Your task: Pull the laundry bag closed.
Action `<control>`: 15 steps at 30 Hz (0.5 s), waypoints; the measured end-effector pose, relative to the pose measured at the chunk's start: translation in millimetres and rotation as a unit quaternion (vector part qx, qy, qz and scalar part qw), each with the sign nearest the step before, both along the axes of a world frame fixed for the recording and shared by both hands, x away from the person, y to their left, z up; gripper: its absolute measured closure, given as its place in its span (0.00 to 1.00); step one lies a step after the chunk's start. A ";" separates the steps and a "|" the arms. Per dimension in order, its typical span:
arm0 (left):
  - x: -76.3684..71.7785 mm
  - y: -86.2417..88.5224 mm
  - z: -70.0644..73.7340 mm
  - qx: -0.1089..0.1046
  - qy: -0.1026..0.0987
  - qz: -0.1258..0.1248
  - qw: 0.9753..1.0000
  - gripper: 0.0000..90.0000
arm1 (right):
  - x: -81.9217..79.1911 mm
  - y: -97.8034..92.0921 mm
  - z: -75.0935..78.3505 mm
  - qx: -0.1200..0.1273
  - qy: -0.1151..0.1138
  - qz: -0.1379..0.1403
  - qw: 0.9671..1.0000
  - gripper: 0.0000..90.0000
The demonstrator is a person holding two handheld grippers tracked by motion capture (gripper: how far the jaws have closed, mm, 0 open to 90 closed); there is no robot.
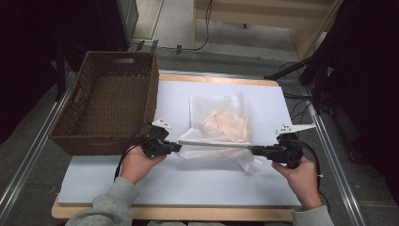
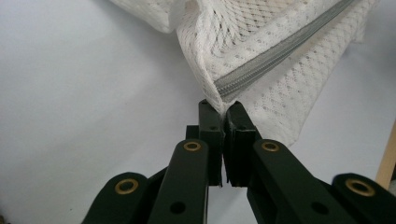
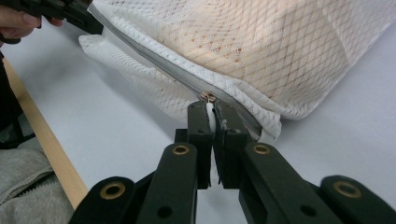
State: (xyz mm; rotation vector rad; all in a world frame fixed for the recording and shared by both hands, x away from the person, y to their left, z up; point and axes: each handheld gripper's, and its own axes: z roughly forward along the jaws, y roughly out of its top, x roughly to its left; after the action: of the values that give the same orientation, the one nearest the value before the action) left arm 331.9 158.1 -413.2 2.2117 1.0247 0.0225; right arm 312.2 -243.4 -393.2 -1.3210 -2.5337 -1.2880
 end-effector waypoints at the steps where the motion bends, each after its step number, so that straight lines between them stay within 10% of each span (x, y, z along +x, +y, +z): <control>1: 0.3 0.7 -0.1 -0.001 0.001 0.002 1.000 0.97 | 0.0 0.9 -0.6 -0.001 0.000 0.003 1.000 0.97; 15: 0.0 0.2 -0.9 0.000 0.002 0.001 1.000 0.97 | 1.1 1.7 -2.2 0.000 0.004 0.002 1.000 0.97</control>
State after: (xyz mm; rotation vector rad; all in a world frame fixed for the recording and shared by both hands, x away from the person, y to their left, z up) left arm 331.9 158.3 -414.1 2.2121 1.0295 0.0185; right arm 313.3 -241.6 -395.4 -1.3182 -2.5287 -1.2805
